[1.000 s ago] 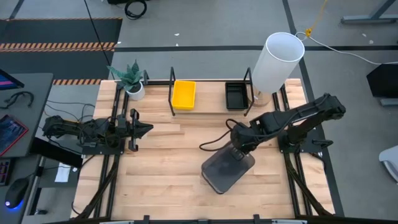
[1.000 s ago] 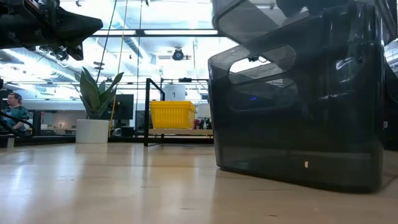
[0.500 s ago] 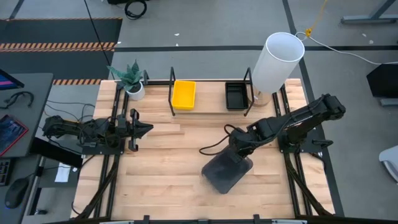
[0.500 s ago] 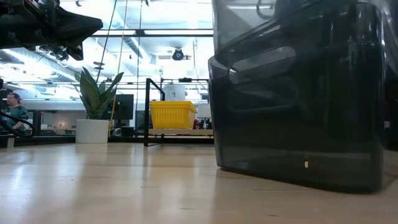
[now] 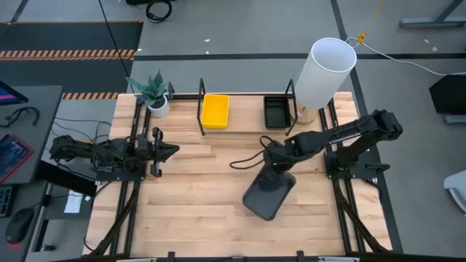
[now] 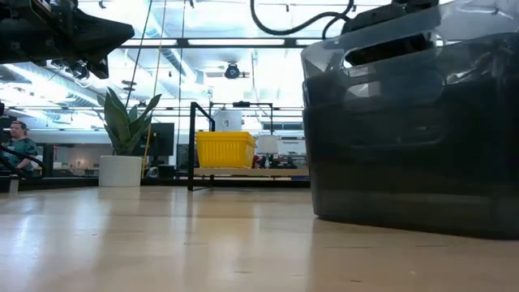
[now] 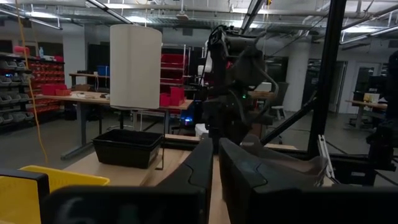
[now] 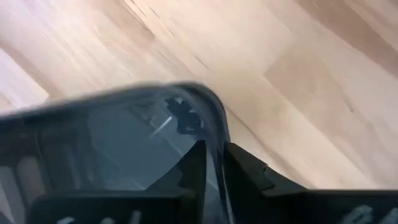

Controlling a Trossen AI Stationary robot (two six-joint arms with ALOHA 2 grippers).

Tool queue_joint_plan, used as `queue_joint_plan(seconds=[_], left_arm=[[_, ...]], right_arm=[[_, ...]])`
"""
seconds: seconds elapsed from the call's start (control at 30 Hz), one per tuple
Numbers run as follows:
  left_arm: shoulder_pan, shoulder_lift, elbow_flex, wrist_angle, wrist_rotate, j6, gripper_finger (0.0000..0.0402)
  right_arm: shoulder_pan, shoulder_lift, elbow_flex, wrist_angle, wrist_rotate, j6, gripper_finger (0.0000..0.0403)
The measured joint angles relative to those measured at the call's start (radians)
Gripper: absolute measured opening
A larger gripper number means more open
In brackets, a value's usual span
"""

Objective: Stack baskets on shelf by color
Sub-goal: Stack the left transparent black bin on the right transparent black bin

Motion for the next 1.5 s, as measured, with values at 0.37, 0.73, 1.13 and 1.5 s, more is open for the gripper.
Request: queue_joint_plan(seconds=[0.37,0.73,1.13,1.5], left_arm=[[0.000,0.001,0.000,0.007,0.000,0.000,0.0029],[0.000,0.000,0.000,0.007,0.000,0.000,0.0030],[0.000,0.000,0.000,0.006,0.000,0.000,0.0035],[0.000,0.000,0.000,0.007,0.000,0.000,0.0025]], right_arm=[[-0.087,0.135,0.109,0.111,-0.009,-0.205,0.0118],[-0.109,0.177,0.267,0.117,0.042,-0.349,0.0117],[-0.017,0.181,0.403,-0.009,0.051,-0.330,0.0117],[0.227,0.317,0.409,0.103,0.045,-0.227,0.0117]])
